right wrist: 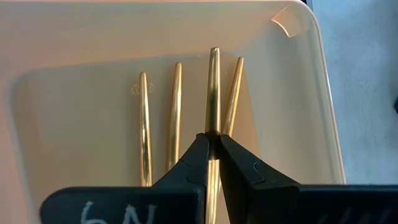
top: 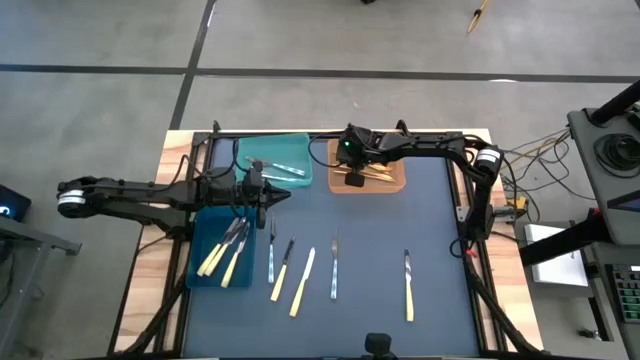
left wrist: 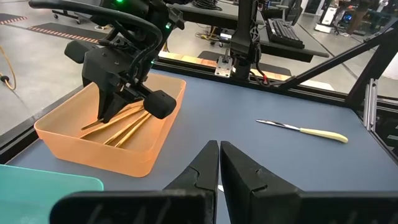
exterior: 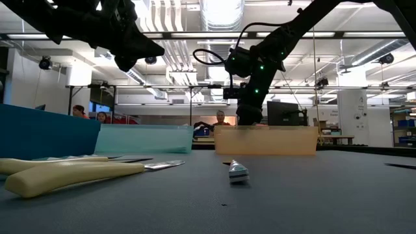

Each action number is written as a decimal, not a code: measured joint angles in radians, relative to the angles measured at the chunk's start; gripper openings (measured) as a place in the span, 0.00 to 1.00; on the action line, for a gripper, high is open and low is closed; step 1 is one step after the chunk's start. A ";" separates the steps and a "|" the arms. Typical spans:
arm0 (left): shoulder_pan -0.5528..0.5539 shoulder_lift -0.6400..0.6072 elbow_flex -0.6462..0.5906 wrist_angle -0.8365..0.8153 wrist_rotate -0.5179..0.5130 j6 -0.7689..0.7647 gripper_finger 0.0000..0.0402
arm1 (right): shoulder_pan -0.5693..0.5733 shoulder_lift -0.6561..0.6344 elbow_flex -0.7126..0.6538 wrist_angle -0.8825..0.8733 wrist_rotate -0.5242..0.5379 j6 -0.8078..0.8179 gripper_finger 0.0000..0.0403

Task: Sort silverware by color (type)
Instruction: Put the golden knife into the orange bin, then put the light yellow knife into the blue bin

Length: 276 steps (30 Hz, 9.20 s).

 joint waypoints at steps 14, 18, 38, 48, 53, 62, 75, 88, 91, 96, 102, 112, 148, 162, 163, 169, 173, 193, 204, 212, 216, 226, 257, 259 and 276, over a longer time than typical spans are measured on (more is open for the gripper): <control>0.000 0.000 0.000 0.000 0.000 0.000 0.00 | 0.000 0.000 0.000 0.000 -0.001 -0.002 0.03; 0.000 0.000 0.000 0.000 0.000 0.000 0.00 | 0.000 0.000 0.000 0.000 -0.001 -0.002 0.03; 0.000 0.000 0.000 0.000 0.000 0.000 0.00 | 0.000 0.000 0.000 0.000 -0.001 0.001 0.23; 0.000 0.000 0.000 0.000 0.000 0.000 0.00 | 0.000 -0.003 0.000 0.000 0.002 0.027 0.19; 0.000 0.000 0.000 0.000 0.000 -0.013 0.00 | 0.002 -0.018 0.008 -0.002 0.003 0.040 0.17; 0.000 0.000 0.000 0.000 0.000 -0.071 0.00 | 0.007 -0.085 0.023 -0.003 0.003 0.059 0.18; -0.031 0.000 0.000 0.000 0.000 -0.231 0.00 | 0.125 -0.212 0.021 -0.027 0.002 0.087 0.14; -0.138 0.000 0.039 0.000 -0.047 -0.315 0.00 | 0.288 -0.282 0.019 -0.023 0.003 0.096 0.12; -0.166 0.000 0.039 -0.015 -0.047 -0.409 0.00 | 0.310 -0.303 0.019 -0.030 0.003 0.097 0.12; -0.259 0.040 0.039 -0.068 -0.086 -0.609 0.00 | 0.328 -0.335 0.019 -0.060 0.003 0.110 0.12; -0.371 0.163 0.066 -0.072 -0.125 -0.774 0.00 | 0.333 -0.342 0.018 -0.092 0.003 0.115 0.12; -0.419 0.291 0.158 -0.299 -0.127 -0.958 0.00 | 0.333 -0.342 0.018 -0.115 0.003 0.114 0.12; -0.446 0.489 0.316 -0.526 -0.132 -1.014 0.00 | 0.332 -0.335 0.018 -0.105 0.003 0.053 0.12; -0.446 0.489 0.312 -0.566 -0.195 -1.009 0.00 | 0.332 -0.335 0.017 -0.098 0.003 0.053 0.12; -0.446 0.489 0.312 -0.565 -0.195 -1.009 0.00 | 0.332 -0.335 0.017 -0.097 0.003 0.053 0.12; -0.446 0.521 0.312 -0.563 -0.194 -1.007 0.00 | 0.332 -0.335 0.017 -0.096 0.003 0.056 0.12; -0.446 0.535 0.315 -0.559 -0.193 -1.006 0.00 | 0.332 -0.335 0.017 -0.090 0.003 0.056 0.12; -0.447 0.569 0.315 -0.511 -0.104 -1.035 0.00 | 0.332 -0.335 0.016 -0.081 0.003 0.057 0.12; -0.473 0.640 0.413 -0.573 -0.047 -1.075 0.00 | 0.332 -0.335 0.016 -0.078 0.002 0.062 0.12; -0.479 0.672 0.451 -0.654 -0.051 -1.082 0.00 | 0.332 -0.335 0.016 -0.088 0.001 0.081 0.12; -0.479 0.672 0.450 -0.658 -0.052 -1.082 0.00 | 0.332 -0.335 0.015 -0.090 0.001 0.081 0.12; -0.479 0.672 0.450 -0.707 -0.086 -1.074 0.00 | 0.332 -0.335 0.014 -0.103 -0.001 0.093 0.12; -0.481 0.747 0.483 -0.699 -0.124 -1.067 0.00 | 0.332 -0.335 0.003 -0.106 0.000 0.098 0.12; -0.481 0.746 0.483 -0.699 -0.124 -1.067 0.00 | 0.332 -0.335 0.001 -0.106 0.000 0.098 0.12; -0.481 0.745 0.481 -0.719 -0.123 -1.066 0.11 | 0.332 -0.335 -0.019 -0.098 0.000 0.098 0.12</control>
